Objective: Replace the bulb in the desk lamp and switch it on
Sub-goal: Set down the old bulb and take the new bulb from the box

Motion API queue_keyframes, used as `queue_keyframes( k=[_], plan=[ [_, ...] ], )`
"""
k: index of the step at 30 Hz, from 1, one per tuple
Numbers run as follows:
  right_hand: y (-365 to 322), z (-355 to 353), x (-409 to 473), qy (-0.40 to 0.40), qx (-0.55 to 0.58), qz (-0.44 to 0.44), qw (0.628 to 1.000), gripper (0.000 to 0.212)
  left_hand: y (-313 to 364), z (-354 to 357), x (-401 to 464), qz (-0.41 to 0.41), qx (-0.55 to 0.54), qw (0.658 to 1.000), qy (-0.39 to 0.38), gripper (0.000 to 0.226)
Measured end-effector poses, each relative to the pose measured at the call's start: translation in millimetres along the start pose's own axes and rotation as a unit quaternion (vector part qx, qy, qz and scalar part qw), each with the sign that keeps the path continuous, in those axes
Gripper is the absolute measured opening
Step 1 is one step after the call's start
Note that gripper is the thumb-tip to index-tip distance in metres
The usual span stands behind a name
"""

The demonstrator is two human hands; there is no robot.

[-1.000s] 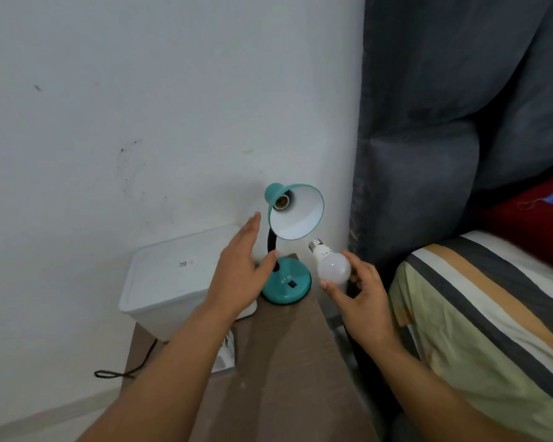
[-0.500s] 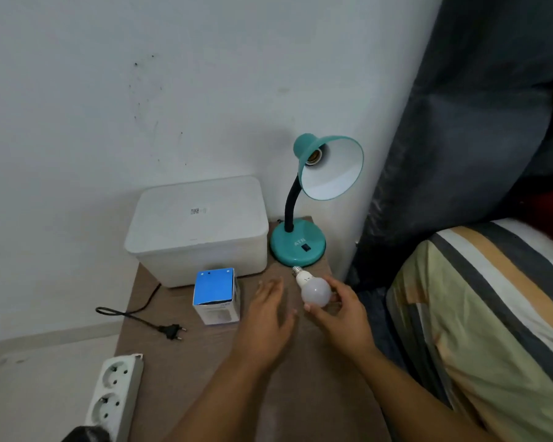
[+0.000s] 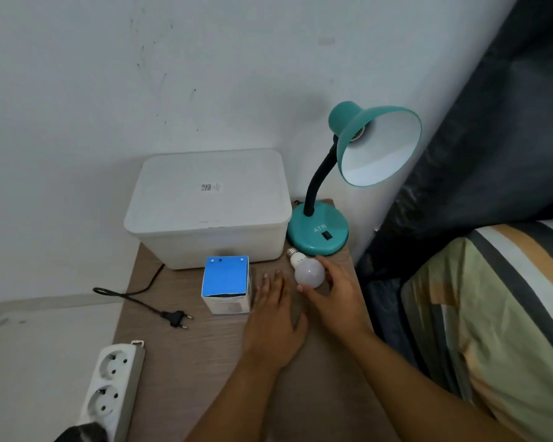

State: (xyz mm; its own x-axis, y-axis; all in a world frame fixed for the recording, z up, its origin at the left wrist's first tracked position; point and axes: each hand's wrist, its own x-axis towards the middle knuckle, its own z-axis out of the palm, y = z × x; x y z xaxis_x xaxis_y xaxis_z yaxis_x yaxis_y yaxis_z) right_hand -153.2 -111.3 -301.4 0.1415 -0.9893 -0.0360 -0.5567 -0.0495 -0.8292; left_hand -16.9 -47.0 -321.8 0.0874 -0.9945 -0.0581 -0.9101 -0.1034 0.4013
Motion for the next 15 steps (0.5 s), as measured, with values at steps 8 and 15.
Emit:
queue_keyframes(
  k=[8, 15],
  plan=[
    [-8.3, 4.8, 10.4, 0.010, -0.042, -0.018, 0.999, 0.080, 0.2, 2.2, 0.3, 0.002, 0.008, 1.000, 0.005, 0.081],
    [-2.7, 0.4, 5.3, -0.010, -0.001, 0.000, 1.000, 0.086, 2.0, -3.3, -0.9, 0.010, 0.009, 1.000, -0.002, 0.077]
  ],
)
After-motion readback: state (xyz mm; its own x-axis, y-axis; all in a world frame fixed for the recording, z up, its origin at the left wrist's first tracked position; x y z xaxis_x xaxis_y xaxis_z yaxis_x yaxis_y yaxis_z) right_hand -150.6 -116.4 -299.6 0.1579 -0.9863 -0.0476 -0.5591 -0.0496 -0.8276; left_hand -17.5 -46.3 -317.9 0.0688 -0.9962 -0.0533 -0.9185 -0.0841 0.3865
